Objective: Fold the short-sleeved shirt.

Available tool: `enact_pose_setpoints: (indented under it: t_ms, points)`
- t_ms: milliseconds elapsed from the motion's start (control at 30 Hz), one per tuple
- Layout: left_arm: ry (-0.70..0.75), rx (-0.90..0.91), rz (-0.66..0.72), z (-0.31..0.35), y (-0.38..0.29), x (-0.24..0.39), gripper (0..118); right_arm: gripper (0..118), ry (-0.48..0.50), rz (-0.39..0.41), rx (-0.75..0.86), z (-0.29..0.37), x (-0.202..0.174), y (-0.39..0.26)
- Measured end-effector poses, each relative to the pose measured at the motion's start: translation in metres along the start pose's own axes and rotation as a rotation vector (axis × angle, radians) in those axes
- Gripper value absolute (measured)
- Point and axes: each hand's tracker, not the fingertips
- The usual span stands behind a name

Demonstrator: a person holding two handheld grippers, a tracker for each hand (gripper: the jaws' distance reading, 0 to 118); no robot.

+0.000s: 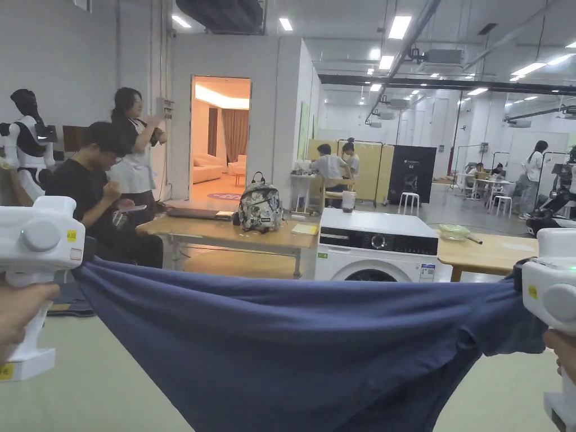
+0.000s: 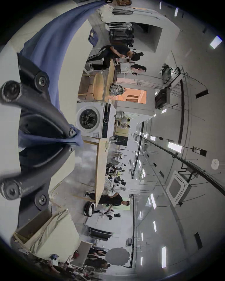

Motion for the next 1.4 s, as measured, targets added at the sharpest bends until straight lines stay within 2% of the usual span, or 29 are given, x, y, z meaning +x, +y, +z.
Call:
enact_pose_setpoints:
  t_ms: [200, 467, 767, 1033, 1100, 1267, 1400]
  points:
    - [0.030, 0.018, -0.018, -0.011, 0.012, 0.008, 2, 2, -0.013, -0.031, 0.011, -0.034, 0.000, 0.012]
    - [0.031, -0.010, -0.034, -0.029, -0.010, 0.012, 2, 2, -0.011, -0.003, -0.024, -0.034, -0.003, -0.017]
    - [0.006, -0.096, -0.068, -0.024, -0.100, 0.010, 2, 2, -0.008, 0.044, -0.137, 0.004, 0.001, -0.104]
    - [-0.035, -0.194, -0.037, 0.002, -0.192, -0.006, 2, 2, 0.037, 0.030, -0.235, 0.064, 0.006, -0.176]
    - [-0.044, -0.210, -0.039, 0.012, -0.211, -0.010, 2, 2, 0.047, 0.055, -0.257, 0.079, 0.006, -0.189]
    - [-0.060, -0.247, -0.043, 0.035, -0.255, -0.021, 2, 2, 0.053, 0.049, -0.290, 0.117, 0.007, -0.223]
    - [-0.062, -0.290, -0.066, 0.047, -0.292, -0.033, 2, 2, 0.059, 0.098, -0.333, 0.136, 0.006, -0.260]
